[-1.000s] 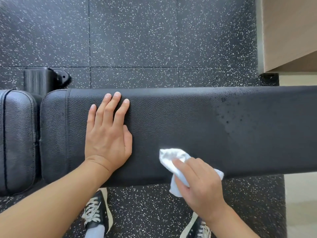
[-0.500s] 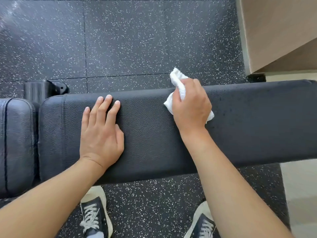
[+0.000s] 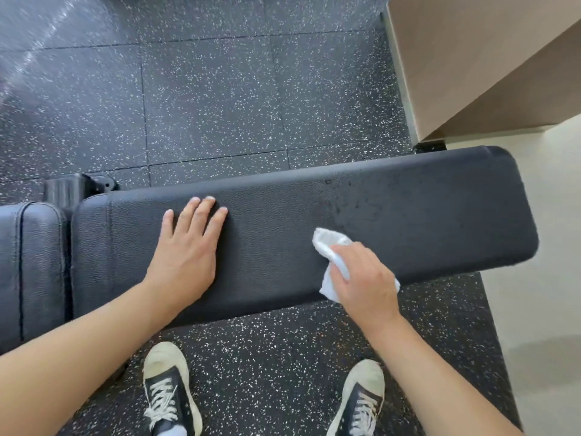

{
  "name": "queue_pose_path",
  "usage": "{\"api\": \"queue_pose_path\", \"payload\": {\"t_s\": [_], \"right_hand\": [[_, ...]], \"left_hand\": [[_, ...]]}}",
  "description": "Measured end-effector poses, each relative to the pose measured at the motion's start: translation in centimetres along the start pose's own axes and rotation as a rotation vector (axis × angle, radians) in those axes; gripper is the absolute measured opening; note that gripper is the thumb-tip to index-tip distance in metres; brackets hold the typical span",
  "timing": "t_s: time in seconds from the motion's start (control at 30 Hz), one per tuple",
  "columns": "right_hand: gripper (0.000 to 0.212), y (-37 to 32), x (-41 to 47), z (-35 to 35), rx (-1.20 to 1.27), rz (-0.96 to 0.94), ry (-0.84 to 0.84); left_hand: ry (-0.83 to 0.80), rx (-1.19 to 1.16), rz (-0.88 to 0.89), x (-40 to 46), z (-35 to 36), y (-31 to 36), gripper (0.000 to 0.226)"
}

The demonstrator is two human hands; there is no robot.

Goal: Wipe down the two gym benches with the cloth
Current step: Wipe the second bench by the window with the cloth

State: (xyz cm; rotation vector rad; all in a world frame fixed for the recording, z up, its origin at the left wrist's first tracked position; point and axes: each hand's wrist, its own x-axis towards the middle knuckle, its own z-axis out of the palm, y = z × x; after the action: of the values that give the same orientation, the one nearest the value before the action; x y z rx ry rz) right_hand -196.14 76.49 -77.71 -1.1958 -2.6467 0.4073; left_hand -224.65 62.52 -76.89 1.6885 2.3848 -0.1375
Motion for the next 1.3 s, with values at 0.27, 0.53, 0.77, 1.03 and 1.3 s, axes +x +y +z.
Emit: {"api": "queue_pose_path", "payload": {"t_s": [0.27,0.53,0.77,1.03,1.3], "right_hand": [[0.011,1.7,0.0,-0.9,0.073,0.511,0.031],[0.014,-7.0,-3.1,3.3,0.177,0.039,-0.013],[0.018,6.4,-4.0,-0.3,0.049,0.09,0.139],[0.028,4.7,-3.8,0.7,0.128,0.275,0.232],[0.026,-9.9,-6.3,6.4,0.218,-0.107,-0.008]], "left_hand": [[0.051,-0.175,0.084,5.6,-1.6,5.9,0.06],[0.222,-0.17,-0.124,8.1,1.1,10.8,0.061],[0.309,-0.142,-0.101,9.0,1.8,9.9,0.058],[0.304,-0.192,-0.104,9.0,1.6,9.8,0.058],[0.299,-0.194,-0.091,8.8,1.4,9.7,0.058]]}}
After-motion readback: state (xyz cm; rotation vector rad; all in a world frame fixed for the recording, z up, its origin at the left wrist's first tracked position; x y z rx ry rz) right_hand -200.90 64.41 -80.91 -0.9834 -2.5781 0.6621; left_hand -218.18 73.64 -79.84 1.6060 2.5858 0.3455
